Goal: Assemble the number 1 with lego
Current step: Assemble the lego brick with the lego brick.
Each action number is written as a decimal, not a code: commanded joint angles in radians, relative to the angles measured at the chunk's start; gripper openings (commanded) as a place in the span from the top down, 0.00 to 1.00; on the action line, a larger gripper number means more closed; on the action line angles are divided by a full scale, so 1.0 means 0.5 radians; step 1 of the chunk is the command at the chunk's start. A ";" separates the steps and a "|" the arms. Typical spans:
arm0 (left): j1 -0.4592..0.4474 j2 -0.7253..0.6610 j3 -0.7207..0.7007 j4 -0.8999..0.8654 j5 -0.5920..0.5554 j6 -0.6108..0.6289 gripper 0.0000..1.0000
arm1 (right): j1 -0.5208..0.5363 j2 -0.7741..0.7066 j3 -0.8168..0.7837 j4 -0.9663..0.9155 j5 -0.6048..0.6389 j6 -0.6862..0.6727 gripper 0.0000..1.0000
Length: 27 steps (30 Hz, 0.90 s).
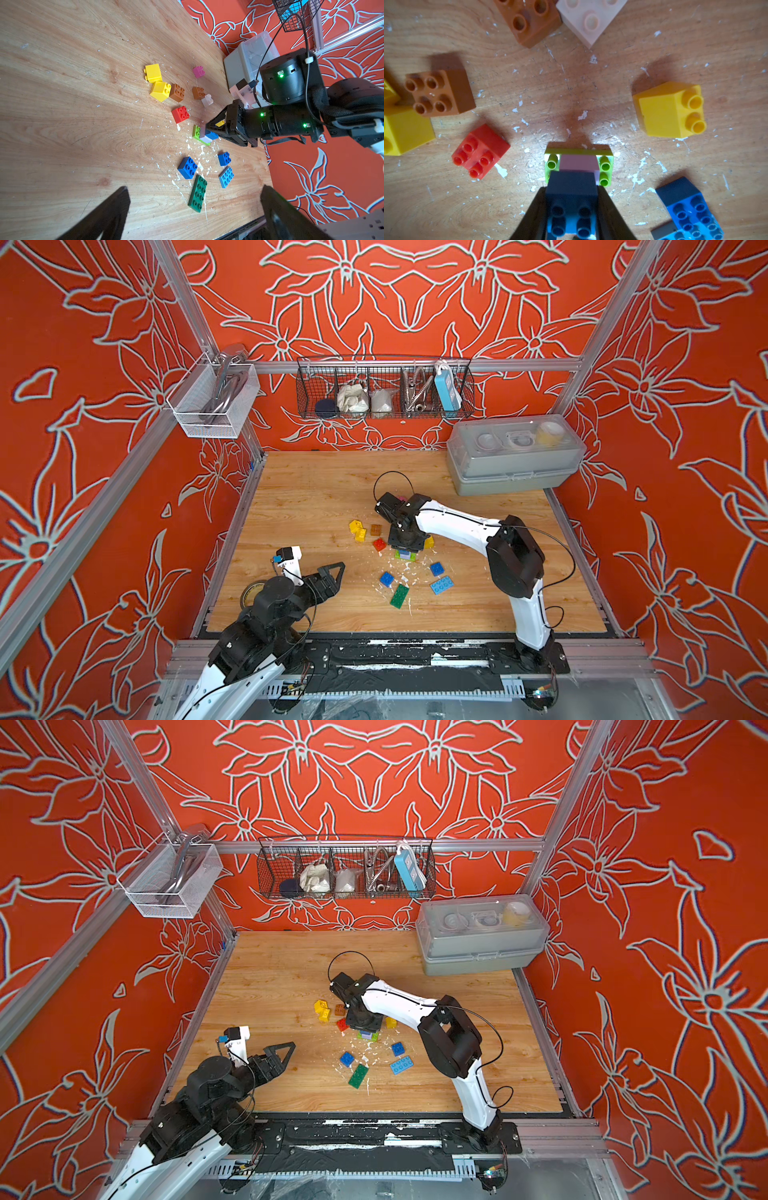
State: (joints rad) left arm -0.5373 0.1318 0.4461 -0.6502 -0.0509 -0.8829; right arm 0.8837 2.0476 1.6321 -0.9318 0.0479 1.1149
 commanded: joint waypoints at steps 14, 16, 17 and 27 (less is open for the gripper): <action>0.007 -0.003 -0.012 0.000 -0.021 -0.001 0.02 | -0.024 -0.032 -0.164 -0.046 0.059 0.073 0.84; 0.007 -0.003 -0.012 0.000 -0.021 -0.001 0.02 | -0.025 -0.034 -0.160 -0.065 0.083 0.080 0.84; 0.007 -0.003 -0.012 0.000 -0.021 -0.001 0.02 | -0.025 -0.038 -0.159 -0.074 0.095 0.083 0.84; 0.007 -0.029 -0.012 -0.006 -0.021 0.002 0.02 | -0.025 -0.040 -0.136 -0.140 0.168 0.113 0.84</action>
State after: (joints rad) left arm -0.5373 0.1318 0.4461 -0.6502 -0.0509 -0.8833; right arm 0.8757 2.0182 1.5890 -0.9222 0.0780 1.1519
